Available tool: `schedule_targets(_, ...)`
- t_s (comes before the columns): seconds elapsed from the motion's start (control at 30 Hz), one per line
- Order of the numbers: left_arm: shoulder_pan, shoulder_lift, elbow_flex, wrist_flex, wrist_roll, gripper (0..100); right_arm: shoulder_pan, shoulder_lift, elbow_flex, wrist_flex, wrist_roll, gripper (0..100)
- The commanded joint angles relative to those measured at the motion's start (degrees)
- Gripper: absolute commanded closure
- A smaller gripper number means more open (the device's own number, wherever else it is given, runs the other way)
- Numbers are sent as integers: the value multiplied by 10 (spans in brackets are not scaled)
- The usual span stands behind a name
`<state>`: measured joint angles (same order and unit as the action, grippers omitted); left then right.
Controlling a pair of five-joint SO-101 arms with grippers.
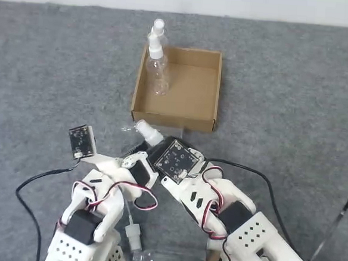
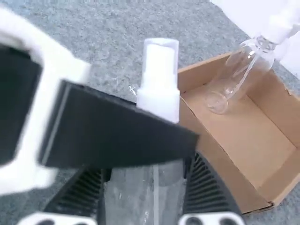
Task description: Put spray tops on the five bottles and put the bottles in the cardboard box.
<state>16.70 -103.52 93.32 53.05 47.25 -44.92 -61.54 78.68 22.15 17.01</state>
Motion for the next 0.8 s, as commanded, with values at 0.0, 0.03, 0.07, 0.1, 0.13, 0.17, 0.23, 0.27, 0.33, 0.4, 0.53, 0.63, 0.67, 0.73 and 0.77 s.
schedule_targets(0.0, -2, -9, -42, 13, -10, 670, 12, -22, -16, -16, -4, 986)
schedule_targets(0.03, -2, -9, -43, 13, -10, 665, 12, -22, -16, -17, -4, 986)
schedule_targets(0.07, -3, -10, -43, 11, -9, 665, 12, -22, -16, -18, -4, 986)
schedule_targets(0.1, -3, -10, -44, 11, -9, 665, 12, -22, -16, -18, -4, 986)
schedule_targets(0.13, -3, -10, -47, 11, -9, 665, 12, -22, -15, -19, -4, 986)
schedule_targets(0.17, -3, -10, -51, 12, -9, 665, 12, -22, -15, -19, -4, 986)
schedule_targets(0.23, -4, -10, -58, 13, -9, 665, 12, -22, -15, -19, -4, 986)
schedule_targets(0.27, -13, -10, -58, 11, -9, 665, 12, -22, -15, -19, -4, 986)
schedule_targets(0.33, -32, -10, -58, 6, -9, 665, 13, -22, -15, -19, -4, 986)
schedule_targets(0.4, -47, -10, -58, -2, -9, 665, 13, -22, -15, -19, -4, 986)
schedule_targets(0.53, -55, -11, -59, -2, -9, 665, 13, -22, -15, -19, -4, 986)
schedule_targets(0.63, -55, -11, -69, 0, -4, 665, 13, -22, -15, -19, -4, 986)
schedule_targets(0.67, -55, -11, -73, 0, 8, 665, 13, -22, -15, -19, -4, 986)
schedule_targets(0.73, -59, -11, -81, 1, 20, 665, 13, -22, -15, -19, -4, 986)
schedule_targets(0.77, -69, -11, -85, 0, 22, 665, 13, -22, -15, -19, -4, 986)
